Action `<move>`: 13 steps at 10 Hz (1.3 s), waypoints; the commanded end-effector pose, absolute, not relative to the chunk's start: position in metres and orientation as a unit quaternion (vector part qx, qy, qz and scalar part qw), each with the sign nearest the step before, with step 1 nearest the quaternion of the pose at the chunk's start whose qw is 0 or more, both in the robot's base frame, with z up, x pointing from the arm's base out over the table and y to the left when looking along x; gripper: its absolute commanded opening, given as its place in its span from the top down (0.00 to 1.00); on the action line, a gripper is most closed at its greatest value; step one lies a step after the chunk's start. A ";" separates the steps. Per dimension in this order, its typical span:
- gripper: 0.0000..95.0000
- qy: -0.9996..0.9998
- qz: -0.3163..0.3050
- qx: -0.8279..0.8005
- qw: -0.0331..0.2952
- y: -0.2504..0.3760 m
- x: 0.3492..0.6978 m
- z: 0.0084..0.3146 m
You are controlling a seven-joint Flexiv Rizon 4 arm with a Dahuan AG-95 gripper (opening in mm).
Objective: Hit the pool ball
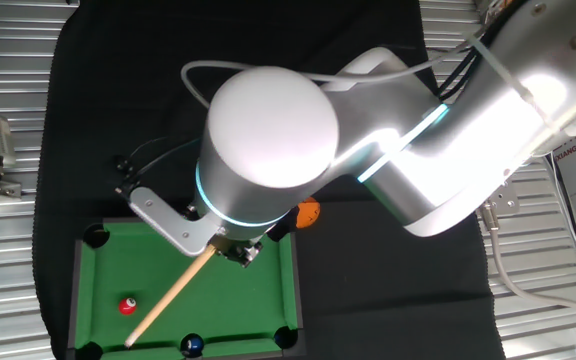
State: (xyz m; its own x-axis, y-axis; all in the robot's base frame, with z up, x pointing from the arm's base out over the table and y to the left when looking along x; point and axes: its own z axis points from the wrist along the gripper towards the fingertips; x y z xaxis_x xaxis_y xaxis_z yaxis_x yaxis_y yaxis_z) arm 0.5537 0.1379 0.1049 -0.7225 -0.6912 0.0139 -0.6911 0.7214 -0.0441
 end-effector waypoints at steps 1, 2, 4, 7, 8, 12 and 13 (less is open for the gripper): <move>1.00 0.928 -0.024 -0.372 0.004 0.136 0.552 0.104; 1.00 0.927 -0.026 -0.374 0.003 0.132 0.548 0.103; 1.00 0.926 -0.029 -0.377 0.001 0.126 0.544 0.104; 1.00 0.924 -0.033 -0.381 -0.002 0.109 0.539 0.112; 1.00 0.924 -0.033 -0.381 -0.001 0.106 0.538 0.112; 1.00 0.925 -0.032 -0.379 0.000 0.083 0.532 0.111; 1.00 0.930 -0.029 -0.366 0.001 0.079 0.530 0.110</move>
State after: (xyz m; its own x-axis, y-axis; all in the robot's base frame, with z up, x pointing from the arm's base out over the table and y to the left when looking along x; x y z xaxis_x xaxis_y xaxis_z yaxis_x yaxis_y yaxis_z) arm 0.5295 0.0772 0.1094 -0.7248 -0.6887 0.0170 -0.6884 0.7231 -0.0571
